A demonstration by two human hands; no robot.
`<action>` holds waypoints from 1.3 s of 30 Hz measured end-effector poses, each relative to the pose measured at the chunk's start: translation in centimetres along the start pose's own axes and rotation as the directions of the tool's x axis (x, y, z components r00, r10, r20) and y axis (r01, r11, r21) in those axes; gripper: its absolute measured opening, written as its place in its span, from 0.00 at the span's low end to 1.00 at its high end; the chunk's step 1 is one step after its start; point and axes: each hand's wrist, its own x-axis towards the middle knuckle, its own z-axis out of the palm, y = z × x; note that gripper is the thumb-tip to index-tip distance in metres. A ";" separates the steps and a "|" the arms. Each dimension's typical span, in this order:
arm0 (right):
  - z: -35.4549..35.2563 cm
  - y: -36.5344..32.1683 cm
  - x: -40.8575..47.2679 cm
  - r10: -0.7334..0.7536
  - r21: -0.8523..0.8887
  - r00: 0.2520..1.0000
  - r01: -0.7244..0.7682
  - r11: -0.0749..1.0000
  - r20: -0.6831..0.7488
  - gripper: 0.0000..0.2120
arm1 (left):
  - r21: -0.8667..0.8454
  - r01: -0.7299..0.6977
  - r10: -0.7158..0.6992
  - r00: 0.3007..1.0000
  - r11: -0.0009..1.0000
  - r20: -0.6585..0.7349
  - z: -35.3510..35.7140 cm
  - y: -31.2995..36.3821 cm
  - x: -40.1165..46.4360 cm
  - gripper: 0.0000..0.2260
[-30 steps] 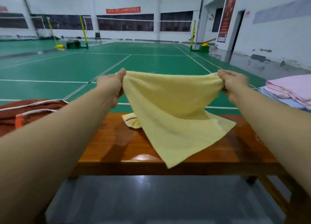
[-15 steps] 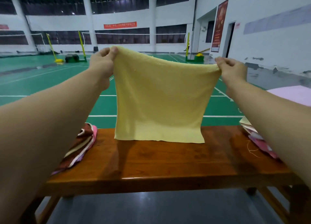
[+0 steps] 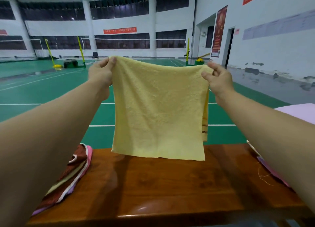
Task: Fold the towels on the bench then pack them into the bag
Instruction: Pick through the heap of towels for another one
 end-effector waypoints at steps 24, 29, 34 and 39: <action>-4.7 1.5 -15.2 -0.004 -0.022 0.985 0.000 1.000 -0.173 0.04 | 0.152 -0.113 0.120 0.992 0.982 -0.038 -9.0 -3.1 -17.7 0.14; -4.6 3.9 -19.7 0.000 -0.069 1.000 -0.001 0.998 -0.008 0.07 | 0.375 -0.176 0.150 0.984 0.910 0.099 -8.9 -6.4 -21.1 0.08; -6.2 6.4 -23.0 0.017 -0.264 0.970 0.049 0.963 0.242 0.18 | 0.448 -0.158 0.065 0.974 0.880 0.216 -10.8 -10.2 -22.9 0.16; -8.3 7.7 -24.6 0.052 -0.496 0.874 0.224 0.839 0.482 0.26 | 0.619 -0.173 -0.008 0.960 0.766 0.278 -12.5 -12.0 -24.3 0.30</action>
